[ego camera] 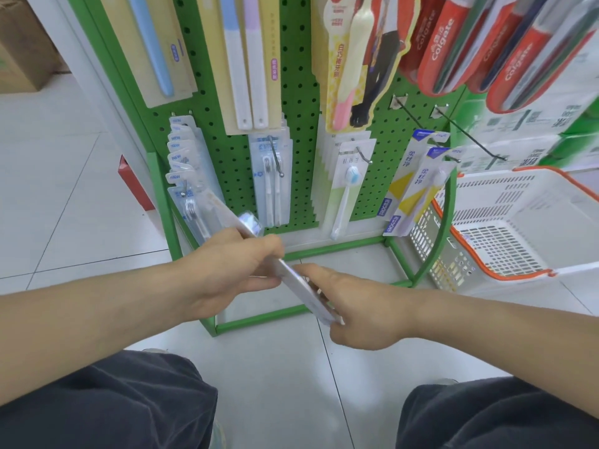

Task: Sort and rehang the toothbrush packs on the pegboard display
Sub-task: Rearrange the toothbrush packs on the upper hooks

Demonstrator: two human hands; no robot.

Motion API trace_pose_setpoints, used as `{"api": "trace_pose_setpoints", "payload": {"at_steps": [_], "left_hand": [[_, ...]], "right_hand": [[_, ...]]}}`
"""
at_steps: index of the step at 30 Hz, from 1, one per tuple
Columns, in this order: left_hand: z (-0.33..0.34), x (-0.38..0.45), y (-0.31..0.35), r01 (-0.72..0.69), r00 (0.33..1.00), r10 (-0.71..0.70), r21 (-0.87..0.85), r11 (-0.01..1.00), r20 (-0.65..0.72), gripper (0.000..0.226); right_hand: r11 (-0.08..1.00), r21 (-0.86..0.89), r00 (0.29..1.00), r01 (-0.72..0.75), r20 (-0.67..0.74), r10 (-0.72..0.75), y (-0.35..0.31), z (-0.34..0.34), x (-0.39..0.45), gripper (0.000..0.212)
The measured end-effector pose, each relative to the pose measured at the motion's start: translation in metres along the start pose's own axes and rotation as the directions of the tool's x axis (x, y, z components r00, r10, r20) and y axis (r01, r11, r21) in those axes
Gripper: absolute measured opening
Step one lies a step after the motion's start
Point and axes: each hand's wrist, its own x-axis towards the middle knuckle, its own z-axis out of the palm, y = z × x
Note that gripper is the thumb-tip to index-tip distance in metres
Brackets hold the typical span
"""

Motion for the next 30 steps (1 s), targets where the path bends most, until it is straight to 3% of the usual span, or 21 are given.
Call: {"api": "trace_pose_setpoints", "payload": {"at_steps": [2, 5, 9, 11, 12, 16, 19, 23, 30], "left_hand": [[0.001, 0.0, -0.001, -0.013, 1.0, 0.012, 0.01, 1.0, 0.014, 0.005], [0.003, -0.003, -0.004, -0.061, 0.998, 0.057, 0.12, 0.991, 0.037, 0.017], [0.0, -0.013, -0.006, -0.232, 0.969, 0.199, 0.261, 0.937, 0.147, 0.02], [-0.003, -0.017, -0.004, -0.335, 0.941, 0.287, 0.369, 0.867, 0.181, 0.019], [-0.004, -0.019, -0.003, -0.38, 0.925, 0.327, 0.408, 0.83, 0.194, 0.018], [-0.007, -0.03, 0.003, -0.549, 0.83, 0.537, 0.398, 0.735, 0.153, 0.022], [-0.013, -0.038, 0.02, -0.658, 0.74, 0.671, 0.259, 0.707, 0.047, 0.026], [-0.025, -0.053, 0.047, -0.763, 0.627, 0.778, 0.165, 0.625, -0.044, 0.026], [-0.033, -0.084, 0.089, -0.903, 0.357, 0.924, 0.204, 0.379, -0.136, 0.041]], "right_hand": [[0.999, 0.023, 1.0, -0.023, 0.013, 0.023, 0.0, 0.0, 0.0, 0.096], [0.993, 0.108, 0.998, -0.05, -0.021, 0.053, -0.001, 0.0, 0.002, 0.089], [0.983, 0.185, 0.992, 0.014, -0.13, 0.01, -0.001, -0.007, 0.005, 0.043], [0.968, 0.241, 0.983, 0.075, -0.179, -0.032, -0.004, -0.013, 0.004, 0.014], [0.966, 0.24, 0.978, 0.09, -0.204, -0.041, -0.006, -0.017, 0.003, 0.009], [0.948, 0.275, 0.937, 0.157, -0.345, -0.055, -0.016, -0.028, 0.005, 0.021], [0.906, 0.321, 0.844, 0.277, -0.531, -0.069, -0.031, -0.037, 0.004, 0.023], [0.876, 0.228, 0.671, 0.424, -0.729, -0.134, -0.064, -0.055, 0.0, 0.024], [0.847, -0.064, 0.373, 0.527, -0.878, -0.299, -0.119, -0.081, -0.008, 0.071]]}}
